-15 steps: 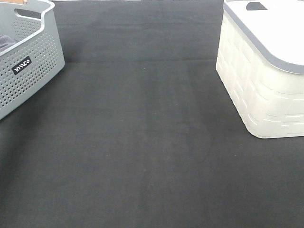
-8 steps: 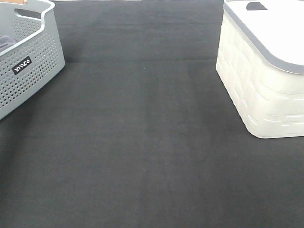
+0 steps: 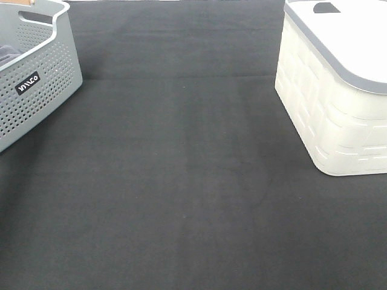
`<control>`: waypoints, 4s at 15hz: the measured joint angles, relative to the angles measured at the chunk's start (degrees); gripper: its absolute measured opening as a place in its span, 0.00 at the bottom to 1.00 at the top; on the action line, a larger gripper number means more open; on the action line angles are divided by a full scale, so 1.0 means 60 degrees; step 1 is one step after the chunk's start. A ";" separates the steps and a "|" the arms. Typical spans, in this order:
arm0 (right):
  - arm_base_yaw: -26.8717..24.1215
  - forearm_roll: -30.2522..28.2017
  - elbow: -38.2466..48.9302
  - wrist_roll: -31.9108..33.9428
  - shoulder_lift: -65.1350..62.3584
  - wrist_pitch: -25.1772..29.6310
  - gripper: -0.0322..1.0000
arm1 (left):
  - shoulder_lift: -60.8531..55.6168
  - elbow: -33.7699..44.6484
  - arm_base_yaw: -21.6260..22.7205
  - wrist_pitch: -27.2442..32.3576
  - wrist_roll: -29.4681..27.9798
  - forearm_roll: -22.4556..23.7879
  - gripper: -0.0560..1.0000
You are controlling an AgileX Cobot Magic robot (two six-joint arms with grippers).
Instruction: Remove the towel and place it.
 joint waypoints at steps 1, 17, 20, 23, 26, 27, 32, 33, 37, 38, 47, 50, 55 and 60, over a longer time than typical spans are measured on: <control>0.0000 0.0000 0.0000 0.0000 0.0000 0.0000 0.69 | 0.0000 0.0000 0.0000 0.0000 0.0000 0.0000 0.49; 0.0000 -0.0201 0.0000 0.0229 0.0000 0.0000 0.69 | -0.0688 0.0000 0.0000 -0.0134 0.0516 0.0048 0.05; 0.0000 -0.0201 0.0000 0.0239 0.0000 0.0000 0.69 | -0.1862 0.0000 0.0000 -0.0286 0.0649 0.0363 0.05; 0.0000 -0.0210 0.0000 0.0239 0.0000 0.0000 0.69 | -0.2445 0.0000 0.0000 -0.0573 0.0964 0.0773 0.05; 0.0000 -0.0210 0.0000 0.0248 0.0000 0.0000 0.69 | -0.3247 0.0000 0.0000 -0.0917 0.2206 0.1041 0.05; 0.0000 -0.0210 0.0000 0.0248 0.0000 0.0000 0.69 | -0.3667 0.0000 0.0000 -0.1012 0.3008 0.1232 0.05; 0.0000 -0.0210 0.0000 0.0248 0.0000 0.0000 0.69 | -0.4612 -0.0220 0.0000 -0.1738 0.5128 0.1566 0.05; 0.0000 -0.0210 0.0000 0.0248 0.0000 0.0000 0.69 | -0.4670 -0.0439 0.0000 -0.1786 0.5386 0.1671 0.05; 0.0000 -0.0210 0.0000 0.0248 0.0000 0.0000 0.69 | -0.4698 -0.1853 -0.0277 -0.1719 0.6159 0.1776 0.05; 0.0000 -0.0210 0.0000 0.0248 0.0000 0.0000 0.69 | -0.4698 -0.2349 -0.0535 -0.1719 0.6341 0.1776 0.05; 0.0000 -0.0210 0.0000 0.0248 0.0000 0.0000 0.69 | -0.4087 -0.5787 -0.4230 -0.1738 0.7353 0.3552 0.05; 0.0000 -0.0210 0.0000 0.0248 0.0000 0.0000 0.69 | -0.3485 -0.5921 -0.5615 -0.0229 0.8432 0.3734 0.05; 0.0000 -0.0210 0.0000 0.0401 0.0000 0.0000 0.69 | -0.2693 -0.5921 -0.7105 0.2225 0.9454 0.3505 0.05; 0.0000 0.0458 0.0000 0.0315 0.0048 0.0000 0.69 | -0.2139 -0.5405 -0.7277 0.4173 0.9607 0.2884 0.05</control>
